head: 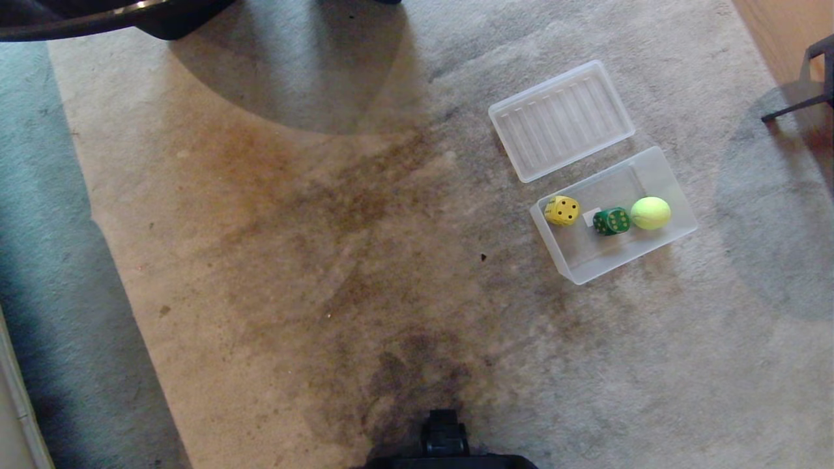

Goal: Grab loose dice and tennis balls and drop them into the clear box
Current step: Put the toys in the box

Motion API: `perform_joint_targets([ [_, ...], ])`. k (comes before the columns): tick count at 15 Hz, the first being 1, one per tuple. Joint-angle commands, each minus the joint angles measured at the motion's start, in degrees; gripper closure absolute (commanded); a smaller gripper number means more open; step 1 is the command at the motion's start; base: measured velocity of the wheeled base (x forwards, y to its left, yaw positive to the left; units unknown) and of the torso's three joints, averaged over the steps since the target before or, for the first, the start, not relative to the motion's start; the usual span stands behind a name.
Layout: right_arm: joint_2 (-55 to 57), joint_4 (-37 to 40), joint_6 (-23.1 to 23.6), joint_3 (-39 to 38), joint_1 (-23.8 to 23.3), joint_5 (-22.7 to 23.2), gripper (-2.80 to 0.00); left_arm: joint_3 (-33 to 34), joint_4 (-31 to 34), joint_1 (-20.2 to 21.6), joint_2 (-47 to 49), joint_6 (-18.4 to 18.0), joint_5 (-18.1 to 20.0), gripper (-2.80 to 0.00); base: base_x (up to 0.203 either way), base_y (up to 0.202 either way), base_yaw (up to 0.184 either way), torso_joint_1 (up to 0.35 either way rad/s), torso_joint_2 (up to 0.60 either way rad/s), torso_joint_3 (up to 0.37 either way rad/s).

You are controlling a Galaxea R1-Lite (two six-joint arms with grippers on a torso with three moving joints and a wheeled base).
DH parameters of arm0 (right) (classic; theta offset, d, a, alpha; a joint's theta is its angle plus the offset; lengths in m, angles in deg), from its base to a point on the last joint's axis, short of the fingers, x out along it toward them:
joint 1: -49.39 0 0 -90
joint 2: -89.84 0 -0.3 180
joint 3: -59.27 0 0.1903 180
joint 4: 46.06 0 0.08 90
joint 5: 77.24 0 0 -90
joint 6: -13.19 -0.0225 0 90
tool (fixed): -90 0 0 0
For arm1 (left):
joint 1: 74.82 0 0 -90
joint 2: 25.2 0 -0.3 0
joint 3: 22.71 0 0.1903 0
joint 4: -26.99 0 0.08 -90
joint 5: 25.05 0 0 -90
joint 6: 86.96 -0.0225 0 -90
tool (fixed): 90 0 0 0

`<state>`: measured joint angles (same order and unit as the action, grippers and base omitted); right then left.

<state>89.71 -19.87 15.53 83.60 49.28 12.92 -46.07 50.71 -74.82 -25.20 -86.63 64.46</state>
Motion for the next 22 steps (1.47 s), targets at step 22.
perform_joint_targets([
  [22,2.5,4.5,-0.6,3.0,0.0,0.1,0.00,0.0,0.0,0.0,0.0,0.0,0.0,0.00,0.000,0.000,0.000,0.000,0.00,0.000],
])
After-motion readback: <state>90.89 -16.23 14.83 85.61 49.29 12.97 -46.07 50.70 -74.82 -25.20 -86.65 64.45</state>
